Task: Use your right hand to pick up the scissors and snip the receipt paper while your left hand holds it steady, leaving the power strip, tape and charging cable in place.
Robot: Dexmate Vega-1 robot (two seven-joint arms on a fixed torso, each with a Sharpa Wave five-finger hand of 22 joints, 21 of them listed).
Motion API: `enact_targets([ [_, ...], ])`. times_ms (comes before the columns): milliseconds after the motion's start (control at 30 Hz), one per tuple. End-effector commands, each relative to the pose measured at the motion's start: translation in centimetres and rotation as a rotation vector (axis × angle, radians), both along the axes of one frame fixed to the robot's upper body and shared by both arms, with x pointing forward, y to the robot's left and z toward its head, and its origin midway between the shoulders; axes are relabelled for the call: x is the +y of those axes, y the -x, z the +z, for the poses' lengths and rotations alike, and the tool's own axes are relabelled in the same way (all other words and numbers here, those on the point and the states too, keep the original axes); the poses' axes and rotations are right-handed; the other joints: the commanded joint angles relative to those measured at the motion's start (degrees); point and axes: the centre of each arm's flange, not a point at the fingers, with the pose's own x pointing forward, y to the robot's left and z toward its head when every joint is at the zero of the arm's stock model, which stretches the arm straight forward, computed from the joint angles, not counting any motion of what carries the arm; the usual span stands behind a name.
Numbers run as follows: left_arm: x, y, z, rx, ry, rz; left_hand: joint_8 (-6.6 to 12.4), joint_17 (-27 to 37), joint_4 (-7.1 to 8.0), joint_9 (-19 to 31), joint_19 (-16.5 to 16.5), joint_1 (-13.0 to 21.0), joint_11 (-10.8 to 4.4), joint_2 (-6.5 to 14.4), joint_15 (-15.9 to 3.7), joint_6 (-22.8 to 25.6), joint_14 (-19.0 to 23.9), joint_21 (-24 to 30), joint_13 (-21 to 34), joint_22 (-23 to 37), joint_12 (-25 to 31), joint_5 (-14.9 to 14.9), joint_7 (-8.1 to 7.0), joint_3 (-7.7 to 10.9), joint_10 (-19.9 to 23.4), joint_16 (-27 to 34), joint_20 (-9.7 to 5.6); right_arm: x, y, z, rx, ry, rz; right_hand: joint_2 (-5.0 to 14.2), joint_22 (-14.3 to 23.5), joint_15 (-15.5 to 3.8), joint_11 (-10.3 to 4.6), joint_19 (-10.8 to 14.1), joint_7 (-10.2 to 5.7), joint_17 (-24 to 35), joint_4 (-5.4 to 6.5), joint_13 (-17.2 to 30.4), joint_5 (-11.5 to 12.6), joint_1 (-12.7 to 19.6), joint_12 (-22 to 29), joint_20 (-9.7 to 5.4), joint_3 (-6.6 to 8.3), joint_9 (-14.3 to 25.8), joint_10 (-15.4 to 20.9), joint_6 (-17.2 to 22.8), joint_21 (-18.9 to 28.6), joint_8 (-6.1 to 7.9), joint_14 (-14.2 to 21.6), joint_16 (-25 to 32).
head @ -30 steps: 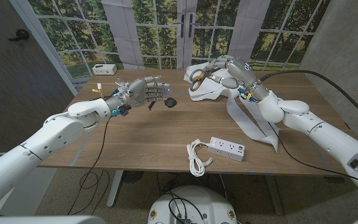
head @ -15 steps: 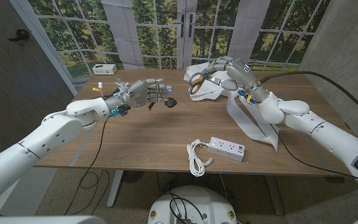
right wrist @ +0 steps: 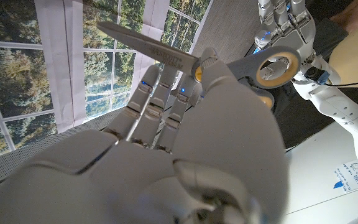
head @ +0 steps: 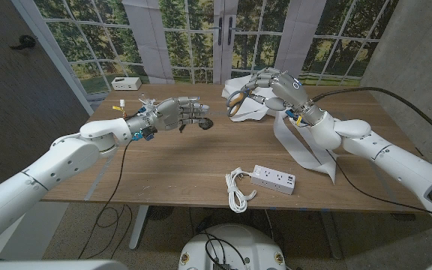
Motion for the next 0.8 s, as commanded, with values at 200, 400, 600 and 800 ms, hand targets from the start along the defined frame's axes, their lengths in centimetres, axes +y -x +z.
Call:
enact_targets([
  [200,-0.59,-0.37,-0.09,0.007,-0.037,-0.06,0.24,0.11,0.53,0.16,-0.63,0.5,0.0,0.05,0.1,0.5,-0.38,0.24,0.12,-0.02,0.29,0.37,0.63,-0.6,-0.15,0.24,0.19,0.65,0.17,-0.2,-0.062,0.046,-0.008,1.2,0.07,-7.62,-4.38,-1.05,-0.75,0.62,0.75,2.87,0.35,0.79,-0.19,-3.83,0.42,0.04,3.93,1.0,0.99,-0.11,0.24,-0.51],
  [400,-0.73,-0.51,0.01,0.004,-0.039,-0.069,0.09,0.11,0.66,0.14,-0.84,0.47,0.0,0.19,0.11,0.44,-0.55,0.22,0.11,-0.02,0.16,0.38,0.57,-0.76,-0.65,0.24,0.18,0.94,0.11,-0.11,-0.075,0.06,-0.008,1.3,0.04,-7.61,-4.41,-1.34,-0.81,0.85,0.85,2.91,0.32,0.86,-0.29,-3.85,0.27,-0.08,3.87,1.04,1.44,-0.21,0.11,-0.76],
  [600,-0.86,-0.66,0.07,-0.003,-0.05,-0.087,-0.04,0.09,0.66,0.13,-1.26,0.89,-0.23,0.63,0.09,0.64,-1.3,0.2,0.1,-0.02,0.04,0.44,0.32,-0.85,-1.38,0.08,0.17,1.05,-0.11,-0.1,-0.084,0.075,-0.017,1.33,0.01,-7.62,-4.31,-1.5,-0.77,0.96,0.9,2.48,0.31,0.93,-0.52,-3.77,0.11,-0.15,4.2,1.16,1.89,-0.24,0.05,-1.01],
  [800,-0.87,-0.59,0.25,-0.026,-0.079,-0.079,-0.56,0.12,1.2,0.05,-2.41,-0.12,-0.7,0.22,0.16,0.35,-2.98,0.05,0.12,-0.03,-0.05,0.09,1.0,-1.99,-2.74,-0.04,0.2,1.12,-0.31,-0.15,-0.095,0.082,-0.022,1.32,-0.01,-7.61,-4.44,-1.66,-0.96,1.13,0.91,2.57,0.31,1.01,-0.53,-3.79,-0.03,-0.3,4.22,1.38,2.25,-0.27,0.24,-1.06],
])
